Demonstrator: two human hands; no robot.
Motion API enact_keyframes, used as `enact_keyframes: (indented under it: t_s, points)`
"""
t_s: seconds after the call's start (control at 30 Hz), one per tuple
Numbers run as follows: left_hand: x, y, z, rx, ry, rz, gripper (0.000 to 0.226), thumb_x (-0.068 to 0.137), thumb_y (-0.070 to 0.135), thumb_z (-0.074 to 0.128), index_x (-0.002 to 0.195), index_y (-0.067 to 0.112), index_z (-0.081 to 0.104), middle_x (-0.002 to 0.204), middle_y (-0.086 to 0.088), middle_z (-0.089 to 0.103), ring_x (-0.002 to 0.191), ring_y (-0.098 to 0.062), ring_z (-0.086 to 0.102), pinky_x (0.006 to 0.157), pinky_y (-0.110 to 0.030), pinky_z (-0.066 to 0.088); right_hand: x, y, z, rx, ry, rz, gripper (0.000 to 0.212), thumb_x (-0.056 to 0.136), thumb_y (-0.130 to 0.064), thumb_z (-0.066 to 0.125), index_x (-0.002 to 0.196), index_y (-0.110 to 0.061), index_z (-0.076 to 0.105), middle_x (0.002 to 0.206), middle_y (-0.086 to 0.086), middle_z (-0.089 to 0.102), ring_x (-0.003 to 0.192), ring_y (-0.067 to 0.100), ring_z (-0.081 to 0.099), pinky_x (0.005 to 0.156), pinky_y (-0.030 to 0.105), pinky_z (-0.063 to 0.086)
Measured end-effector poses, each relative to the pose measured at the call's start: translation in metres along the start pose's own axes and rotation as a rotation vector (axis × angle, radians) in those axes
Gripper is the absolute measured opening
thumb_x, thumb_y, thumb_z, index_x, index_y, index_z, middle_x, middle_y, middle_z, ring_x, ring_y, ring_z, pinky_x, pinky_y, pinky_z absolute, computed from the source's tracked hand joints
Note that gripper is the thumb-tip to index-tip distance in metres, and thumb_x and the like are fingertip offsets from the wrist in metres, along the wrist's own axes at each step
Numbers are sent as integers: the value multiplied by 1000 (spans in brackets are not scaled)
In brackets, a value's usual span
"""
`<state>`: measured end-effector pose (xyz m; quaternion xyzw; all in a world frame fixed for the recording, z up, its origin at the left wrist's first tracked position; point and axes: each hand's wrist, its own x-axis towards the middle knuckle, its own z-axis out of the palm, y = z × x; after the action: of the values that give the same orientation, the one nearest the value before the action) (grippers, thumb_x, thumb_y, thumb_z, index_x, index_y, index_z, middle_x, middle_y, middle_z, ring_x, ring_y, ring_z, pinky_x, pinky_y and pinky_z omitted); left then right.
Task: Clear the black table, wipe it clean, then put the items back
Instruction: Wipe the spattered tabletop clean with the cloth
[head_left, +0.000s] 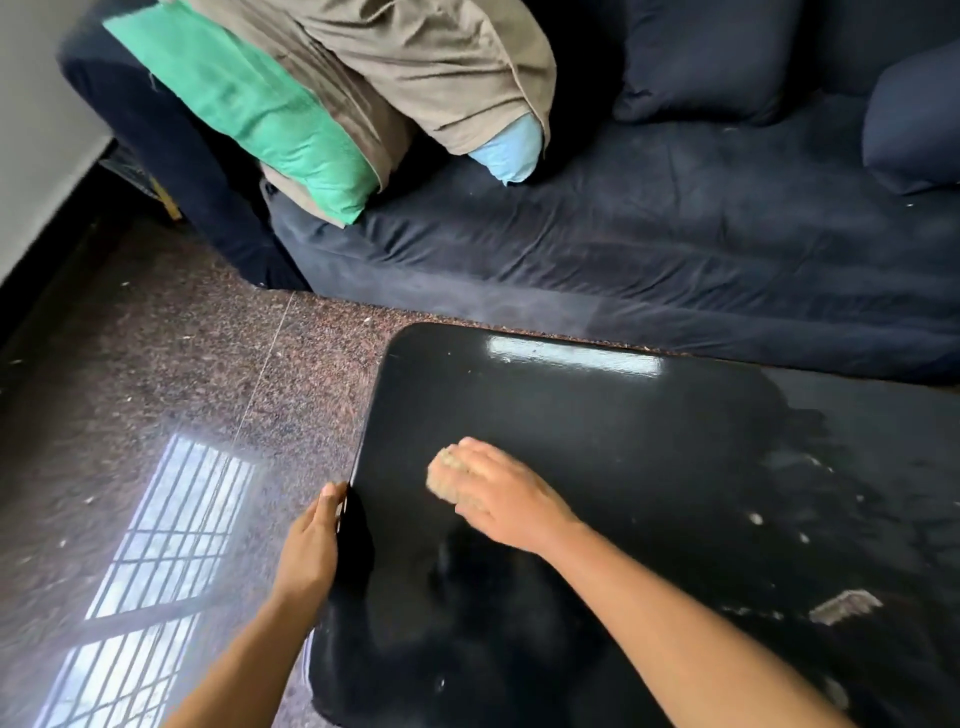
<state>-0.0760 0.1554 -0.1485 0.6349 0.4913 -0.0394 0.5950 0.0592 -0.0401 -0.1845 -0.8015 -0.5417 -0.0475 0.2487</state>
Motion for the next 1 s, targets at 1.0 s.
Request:
enact_keyframes:
  t_s: [1.0]
  points:
    - [-76, -69, -18, 98, -11, 194, 50, 101, 47, 29, 128, 14, 54, 130, -3, 56, 125, -20, 48, 109, -46, 34, -130, -86, -41, -29, 170, 728, 48, 72, 5, 63, 117, -12, 61, 124, 8, 56, 114, 29, 50, 108, 37, 35]
